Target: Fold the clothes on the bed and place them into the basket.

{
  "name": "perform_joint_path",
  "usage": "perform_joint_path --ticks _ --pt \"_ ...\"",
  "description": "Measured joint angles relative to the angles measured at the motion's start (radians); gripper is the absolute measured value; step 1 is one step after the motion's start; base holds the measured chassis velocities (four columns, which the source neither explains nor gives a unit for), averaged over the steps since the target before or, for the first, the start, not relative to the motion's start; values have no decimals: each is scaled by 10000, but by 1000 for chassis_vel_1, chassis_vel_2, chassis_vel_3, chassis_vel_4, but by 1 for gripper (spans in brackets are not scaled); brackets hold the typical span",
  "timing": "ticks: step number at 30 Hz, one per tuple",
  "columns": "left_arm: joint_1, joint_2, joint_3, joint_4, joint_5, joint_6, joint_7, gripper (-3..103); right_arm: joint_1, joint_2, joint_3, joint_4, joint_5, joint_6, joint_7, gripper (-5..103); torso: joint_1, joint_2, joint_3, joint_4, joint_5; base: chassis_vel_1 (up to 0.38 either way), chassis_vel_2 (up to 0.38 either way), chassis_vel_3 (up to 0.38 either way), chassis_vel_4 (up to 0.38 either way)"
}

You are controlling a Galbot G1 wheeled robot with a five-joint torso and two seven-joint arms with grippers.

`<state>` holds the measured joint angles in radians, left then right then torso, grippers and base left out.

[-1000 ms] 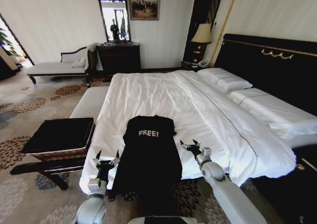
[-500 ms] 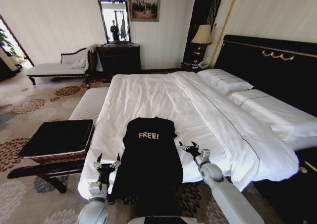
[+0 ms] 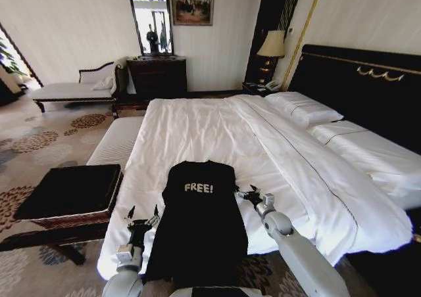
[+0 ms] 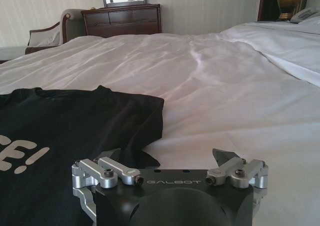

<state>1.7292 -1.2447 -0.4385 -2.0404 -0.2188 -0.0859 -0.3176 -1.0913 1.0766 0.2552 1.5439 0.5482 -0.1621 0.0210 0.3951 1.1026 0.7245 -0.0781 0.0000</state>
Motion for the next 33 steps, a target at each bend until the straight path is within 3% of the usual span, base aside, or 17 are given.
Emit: perform_joint_path --ticks 4,7,14,16,18,19,23,26,28,32,33 --pt "-28 -12 -2 60 -5 -13 3 99 2 4 -28 62 -9 10 -18 99 4 0 1 2 -1 0 0 0 0" --pt "-90 -12 -5 87 -19 -14 4 99 178 114 -129 -240 37 41 -34 90 13 -5 5 2 1 0 0 0 0" --pt "0 -74 -17 78 -6 -12 5 99 389 248 -256 -450 284 52 -75 89 10 -3 3 2 0 0 0 0 0" --pt "25 -89 -19 84 -5 -19 7 99 461 266 -288 -536 299 52 -73 81 9 -4 3 2 0 0 0 0 0" --pt "28 -97 -18 89 -3 -20 8 99 481 266 -296 -562 309 52 -71 81 9 -4 3 3 0 0 0 0 0" --pt "28 -114 -18 99 9 -22 9 99 511 245 -314 -593 334 51 -71 70 10 -4 3 3 0 0 0 0 0" --pt "21 -140 -16 102 14 -23 12 99 498 189 -339 -592 348 50 -92 59 11 -4 4 2 0 0 0 0 0" --pt "-24 -143 -16 109 8 -23 14 99 446 186 -394 -583 337 50 -131 42 10 -4 3 2 0 0 0 0 0" --pt "-35 -140 -19 110 1 -22 14 99 428 197 -413 -565 332 50 -138 42 10 -4 3 2 0 0 0 0 0" --pt "-51 -141 -47 133 -56 -22 14 99 363 228 -533 -292 372 -10 -133 21 11 -4 4 3 0 0 0 0 0" --pt "-51 -143 -50 139 -63 -22 14 99 363 229 -553 -263 381 -27 -130 21 11 -4 3 2 0 0 0 0 0"
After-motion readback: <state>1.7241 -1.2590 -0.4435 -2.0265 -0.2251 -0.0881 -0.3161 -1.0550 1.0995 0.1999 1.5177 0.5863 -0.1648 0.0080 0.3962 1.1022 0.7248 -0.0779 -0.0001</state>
